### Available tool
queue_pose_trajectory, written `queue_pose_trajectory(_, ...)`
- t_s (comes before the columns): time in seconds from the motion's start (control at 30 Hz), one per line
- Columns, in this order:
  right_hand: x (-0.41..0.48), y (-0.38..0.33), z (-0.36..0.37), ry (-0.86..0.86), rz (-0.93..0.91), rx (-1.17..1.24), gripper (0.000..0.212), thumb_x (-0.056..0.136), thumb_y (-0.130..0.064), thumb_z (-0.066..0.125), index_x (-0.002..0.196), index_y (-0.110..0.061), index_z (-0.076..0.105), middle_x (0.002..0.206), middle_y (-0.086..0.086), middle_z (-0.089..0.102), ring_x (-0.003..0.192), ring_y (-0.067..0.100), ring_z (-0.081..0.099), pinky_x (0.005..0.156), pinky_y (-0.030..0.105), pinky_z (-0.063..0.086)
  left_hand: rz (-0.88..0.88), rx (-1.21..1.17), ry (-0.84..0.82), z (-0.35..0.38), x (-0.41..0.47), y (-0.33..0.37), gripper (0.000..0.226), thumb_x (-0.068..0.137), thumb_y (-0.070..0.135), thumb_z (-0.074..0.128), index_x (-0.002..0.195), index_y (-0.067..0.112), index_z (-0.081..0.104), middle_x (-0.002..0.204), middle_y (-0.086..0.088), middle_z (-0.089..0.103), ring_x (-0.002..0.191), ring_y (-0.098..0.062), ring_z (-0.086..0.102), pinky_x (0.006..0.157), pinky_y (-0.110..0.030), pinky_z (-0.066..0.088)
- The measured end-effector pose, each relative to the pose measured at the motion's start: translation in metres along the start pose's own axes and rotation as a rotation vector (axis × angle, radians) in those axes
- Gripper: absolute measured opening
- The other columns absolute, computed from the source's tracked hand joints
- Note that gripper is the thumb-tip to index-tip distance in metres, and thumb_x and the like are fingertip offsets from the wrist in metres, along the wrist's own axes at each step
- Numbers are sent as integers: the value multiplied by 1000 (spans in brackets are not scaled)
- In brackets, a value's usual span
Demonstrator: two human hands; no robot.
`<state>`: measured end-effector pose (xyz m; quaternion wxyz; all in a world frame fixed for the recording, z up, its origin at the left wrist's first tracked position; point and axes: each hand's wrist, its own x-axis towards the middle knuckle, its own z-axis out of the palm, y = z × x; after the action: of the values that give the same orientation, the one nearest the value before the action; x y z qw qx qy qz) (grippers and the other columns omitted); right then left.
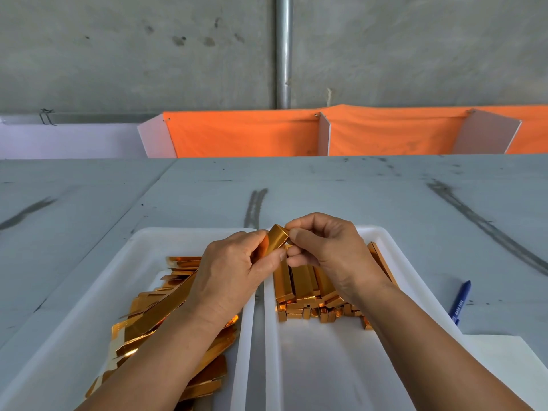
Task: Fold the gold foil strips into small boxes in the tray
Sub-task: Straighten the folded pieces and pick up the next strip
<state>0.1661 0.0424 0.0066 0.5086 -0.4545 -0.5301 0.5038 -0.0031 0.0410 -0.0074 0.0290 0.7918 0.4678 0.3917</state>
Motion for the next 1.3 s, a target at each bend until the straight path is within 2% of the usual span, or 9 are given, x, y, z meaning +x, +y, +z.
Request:
queue_pose_trajectory(0.3,0,5,1,35,-51,-58,8,95,-10,64,92,-13,70,70,3,74,65,15,74,66,22,60,-15,16,18,2,0,0,29,84,43,64,77,15,59,56,21,30,46,-1,36,53,-6,24)
queue_pose_trajectory(0.5,-4,9,4,54,-155,-288,18,93,-6,62,91,-21,72,73,4,75,69,14,74,75,29,61,-39,43,23,2,0,-1,32,81,45,66,78,14,64,55,21,30,45,-1,37,51,-7,22)
queue_pose_trajectory(0.67,-3,9,7,59,-100,-205,5,92,-14,67,93,-19,70,79,10,73,69,22,73,76,41,62,-31,59,22,5,1,-3,31,84,42,66,85,10,67,58,18,35,48,-5,39,53,-10,27)
queue_pose_trajectory(0.77,-2,10,8,81,-103,-234,2,92,-17,69,91,-18,71,72,7,72,62,16,69,68,33,62,-6,85,-30,6,0,-4,35,87,46,59,96,13,69,65,7,49,57,-12,47,55,-19,37)
queue_pose_trajectory(0.93,0,10,5,86,-91,-329,2,93,-18,66,91,-19,66,63,-1,67,51,10,63,59,25,56,-14,129,-106,4,1,-5,45,88,52,54,122,23,61,84,11,52,75,-10,51,64,-17,38)
queue_pose_trajectory(1.0,0,11,4,47,-88,-403,7,96,-22,62,101,-26,61,65,-1,63,52,10,62,56,24,55,-20,121,-140,4,3,-8,47,88,52,54,130,28,56,98,11,56,89,-8,53,74,-21,44)
queue_pose_trajectory(1.07,-1,10,3,11,-89,-494,9,97,-26,59,102,-32,61,65,-1,62,53,8,59,53,23,54,-7,136,-171,3,3,-12,52,88,51,56,136,32,51,114,9,57,106,-10,49,89,-25,41)
queue_pose_trajectory(1.2,0,8,2,15,-52,-408,5,98,-23,59,99,-26,63,63,1,64,51,7,60,55,22,52,-43,169,-75,1,5,-17,66,80,55,62,141,39,43,145,5,36,133,-16,27,105,-37,35)
queue_pose_trajectory(1.3,2,6,-1,57,25,-209,6,99,-19,58,100,-20,64,63,4,66,50,14,61,60,28,53,-179,12,150,-4,8,-17,83,73,57,69,144,44,28,148,14,19,137,-16,25,98,-42,47)
